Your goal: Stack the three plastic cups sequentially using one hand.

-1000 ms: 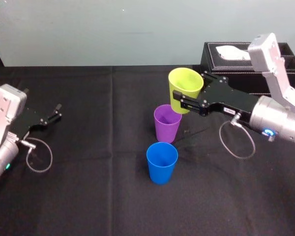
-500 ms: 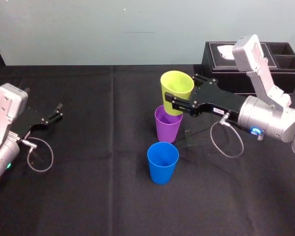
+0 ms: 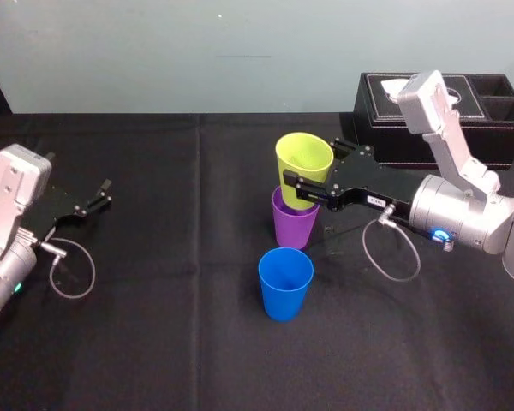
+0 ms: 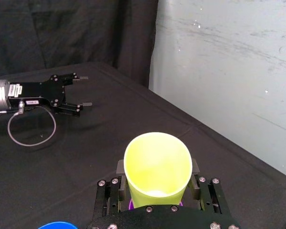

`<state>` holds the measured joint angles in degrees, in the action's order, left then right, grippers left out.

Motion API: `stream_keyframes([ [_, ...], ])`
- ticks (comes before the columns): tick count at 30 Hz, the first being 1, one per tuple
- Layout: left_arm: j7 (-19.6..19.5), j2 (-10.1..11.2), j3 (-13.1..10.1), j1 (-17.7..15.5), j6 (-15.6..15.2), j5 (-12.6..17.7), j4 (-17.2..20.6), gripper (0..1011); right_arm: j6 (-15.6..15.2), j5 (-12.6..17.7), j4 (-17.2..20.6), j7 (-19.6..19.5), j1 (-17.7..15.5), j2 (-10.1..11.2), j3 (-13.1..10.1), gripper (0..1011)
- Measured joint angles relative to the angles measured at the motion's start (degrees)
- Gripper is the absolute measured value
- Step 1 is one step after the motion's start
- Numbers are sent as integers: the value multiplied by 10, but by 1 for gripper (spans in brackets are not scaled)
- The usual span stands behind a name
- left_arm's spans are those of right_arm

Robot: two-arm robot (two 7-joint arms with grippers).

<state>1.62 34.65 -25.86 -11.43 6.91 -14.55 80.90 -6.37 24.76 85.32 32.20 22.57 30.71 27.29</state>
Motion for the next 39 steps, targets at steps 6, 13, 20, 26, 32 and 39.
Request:
stream_keyframes([
  [6, 0, 0, 0, 0, 0, 0, 0, 1011, 2, 0, -9, 3, 1, -2, 3, 734],
  [13, 0, 0, 0, 0, 0, 0, 0, 1011, 5, 0, -20, 6, 3, -6, 6, 735],
  [20, 0, 0, 0, 0, 0, 0, 0, 1011, 10, 1, -28, 7, 2, -9, 6, 734],
  [26, 0, 0, 0, 0, 0, 0, 0, 1011, 15, 4, -33, 9, 0, -11, 6, 735],
  [32, 0, 0, 0, 0, 0, 0, 0, 1011, 17, 6, -37, 11, -3, -11, 6, 734],
  [39, 0, 0, 0, 0, 0, 0, 0, 1011, 17, 7, -38, 12, -3, -11, 6, 735],
])
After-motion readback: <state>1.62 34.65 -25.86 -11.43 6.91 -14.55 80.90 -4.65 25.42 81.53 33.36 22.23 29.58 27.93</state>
